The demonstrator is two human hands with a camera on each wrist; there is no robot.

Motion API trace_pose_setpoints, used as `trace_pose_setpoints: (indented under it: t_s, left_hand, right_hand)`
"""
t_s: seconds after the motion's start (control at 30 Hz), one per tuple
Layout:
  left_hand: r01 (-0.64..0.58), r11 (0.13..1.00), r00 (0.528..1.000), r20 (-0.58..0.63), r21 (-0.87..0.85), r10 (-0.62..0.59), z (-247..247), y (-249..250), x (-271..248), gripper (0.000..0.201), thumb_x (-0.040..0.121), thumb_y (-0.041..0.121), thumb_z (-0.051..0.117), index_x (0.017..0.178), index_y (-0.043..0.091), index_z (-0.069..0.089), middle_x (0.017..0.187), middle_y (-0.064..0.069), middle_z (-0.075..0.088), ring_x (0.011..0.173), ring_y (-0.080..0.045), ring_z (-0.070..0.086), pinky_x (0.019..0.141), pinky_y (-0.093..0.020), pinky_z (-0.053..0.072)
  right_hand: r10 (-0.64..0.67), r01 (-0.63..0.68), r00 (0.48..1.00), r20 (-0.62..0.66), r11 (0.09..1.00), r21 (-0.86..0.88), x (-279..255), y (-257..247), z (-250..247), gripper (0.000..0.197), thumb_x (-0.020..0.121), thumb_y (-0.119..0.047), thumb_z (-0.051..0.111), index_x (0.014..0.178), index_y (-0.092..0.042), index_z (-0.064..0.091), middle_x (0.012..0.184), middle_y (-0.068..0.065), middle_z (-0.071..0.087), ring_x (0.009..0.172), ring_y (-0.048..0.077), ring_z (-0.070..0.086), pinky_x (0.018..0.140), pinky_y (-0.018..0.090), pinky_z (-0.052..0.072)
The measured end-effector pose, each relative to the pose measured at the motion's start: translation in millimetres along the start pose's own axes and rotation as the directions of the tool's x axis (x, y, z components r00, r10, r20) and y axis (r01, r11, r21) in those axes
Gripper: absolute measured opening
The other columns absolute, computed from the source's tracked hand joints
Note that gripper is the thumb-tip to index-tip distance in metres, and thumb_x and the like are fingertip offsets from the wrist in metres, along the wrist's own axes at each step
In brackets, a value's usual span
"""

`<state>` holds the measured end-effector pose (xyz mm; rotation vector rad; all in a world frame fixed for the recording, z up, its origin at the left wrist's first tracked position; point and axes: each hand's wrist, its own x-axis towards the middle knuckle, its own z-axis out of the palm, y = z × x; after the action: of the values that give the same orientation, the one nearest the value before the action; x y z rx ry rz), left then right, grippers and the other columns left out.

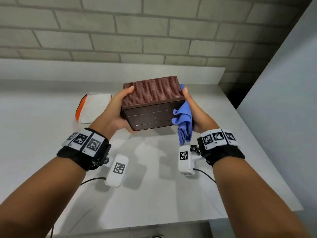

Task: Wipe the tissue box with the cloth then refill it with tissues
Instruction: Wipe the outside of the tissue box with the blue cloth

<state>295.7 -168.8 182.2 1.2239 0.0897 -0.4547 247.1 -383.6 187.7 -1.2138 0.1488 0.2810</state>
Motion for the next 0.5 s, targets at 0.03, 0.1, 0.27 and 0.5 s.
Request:
trace_pose_setpoints:
  t_s: [0.03,0.1,0.27,0.5]
  left_hand:
    - [0.013,1.0,1.0,-0.009,0.021,-0.013,0.7,-0.1,1.5,0.026,0.09,0.042,0.05,0.078,0.025,0.066,0.065,0.006,0.074,0.069,-0.016,0.069,0.07,-0.037,0.046]
    - [0.03,0.998,1.0,-0.011,0.055,-0.03,3.5,-0.4,0.9,0.031,0.09,0.049,0.047,0.081,0.026,0.066,0.067,0.006,0.074,0.078,-0.017,0.065,0.069,-0.036,0.047]
    - [-0.092,0.984,0.992,0.098,0.152,0.078,9.2,-4.3,-1.5,0.062,0.091,0.065,0.028,0.125,0.023,0.059,0.121,0.001,0.068,0.114,-0.016,0.062,0.098,-0.037,0.047]
    - [-0.5,0.666,0.866,0.321,0.554,0.383,6.5,-14.4,-3.7,0.085,0.086,0.058,0.049,0.142,0.051,-0.015,0.161,0.003,-0.009,0.15,-0.02,0.001,0.12,-0.039,-0.001]
  right_hand:
    - [0.003,-0.003,1.0,-0.014,1.0,-0.018,-0.8,-1.7,0.6,0.041,0.091,-0.059,0.041,0.106,-0.025,0.061,0.06,-0.001,0.061,0.045,0.011,0.06,0.064,0.031,0.052]
    - [0.014,-0.014,0.999,-0.048,1.0,-0.007,-1.4,-5.5,1.8,0.038,0.091,-0.054,0.045,0.104,-0.022,0.059,0.053,0.0,0.061,0.043,0.013,0.063,0.071,0.035,0.05]
    - [0.046,-0.039,0.983,-0.176,0.998,0.043,-2.5,-5.4,-6.2,0.039,0.087,-0.053,0.051,0.08,-0.015,0.056,0.046,-0.004,0.057,0.043,0.016,0.065,0.047,0.02,0.049]
    - [-0.022,0.044,0.961,-0.275,0.996,0.074,-4.0,-10.5,-15.5,0.038,0.1,-0.028,0.04,0.067,-0.024,0.059,0.056,-0.002,0.059,0.043,0.011,0.06,0.043,0.017,0.049]
